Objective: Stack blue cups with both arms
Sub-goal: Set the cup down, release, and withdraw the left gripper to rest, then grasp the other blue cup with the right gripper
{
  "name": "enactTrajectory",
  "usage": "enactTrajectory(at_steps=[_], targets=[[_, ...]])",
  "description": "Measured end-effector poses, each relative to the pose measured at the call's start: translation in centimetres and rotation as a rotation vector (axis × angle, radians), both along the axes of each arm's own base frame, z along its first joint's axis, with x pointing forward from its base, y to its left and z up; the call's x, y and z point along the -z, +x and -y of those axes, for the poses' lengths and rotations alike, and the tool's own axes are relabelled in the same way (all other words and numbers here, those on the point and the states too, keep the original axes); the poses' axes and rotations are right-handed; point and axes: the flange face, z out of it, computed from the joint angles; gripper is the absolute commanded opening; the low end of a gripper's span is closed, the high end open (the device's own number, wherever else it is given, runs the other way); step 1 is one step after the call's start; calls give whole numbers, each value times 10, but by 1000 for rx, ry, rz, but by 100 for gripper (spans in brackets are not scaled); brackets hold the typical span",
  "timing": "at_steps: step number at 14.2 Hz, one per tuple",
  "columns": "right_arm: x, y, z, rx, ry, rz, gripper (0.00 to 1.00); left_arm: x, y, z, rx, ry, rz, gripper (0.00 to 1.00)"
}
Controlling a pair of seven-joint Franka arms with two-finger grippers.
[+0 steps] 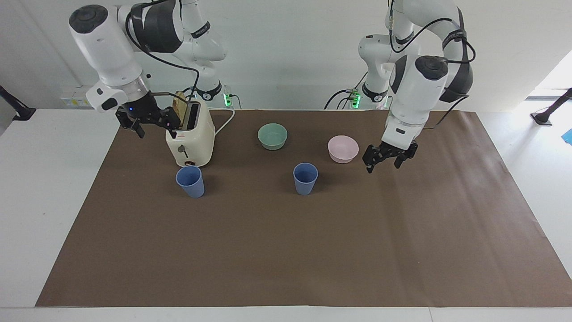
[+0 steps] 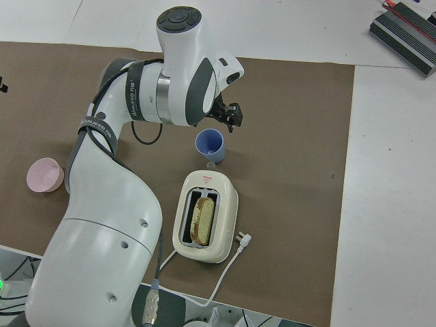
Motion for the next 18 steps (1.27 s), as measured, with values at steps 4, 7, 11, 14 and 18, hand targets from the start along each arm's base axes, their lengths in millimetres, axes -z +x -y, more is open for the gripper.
enactTrajectory(at_steps=[4,7,11,14,18], targets=[[55,17,2,3,10,-3,100,-24,-7,-30,107,20,-18,100],[76,21,2,4,14,-10,100,-60,-12,-37,122,24,-35,100],[89,22,3,0,11,-26,95,-111,-22,-42,119,25,-41,100],[96,20,3,-3,9,-30,46,-121,-26,-48,122,26,-37,100],[100,20,-6,-18,9,-27,0,-123,-28,-51,124,27,-41,100]])
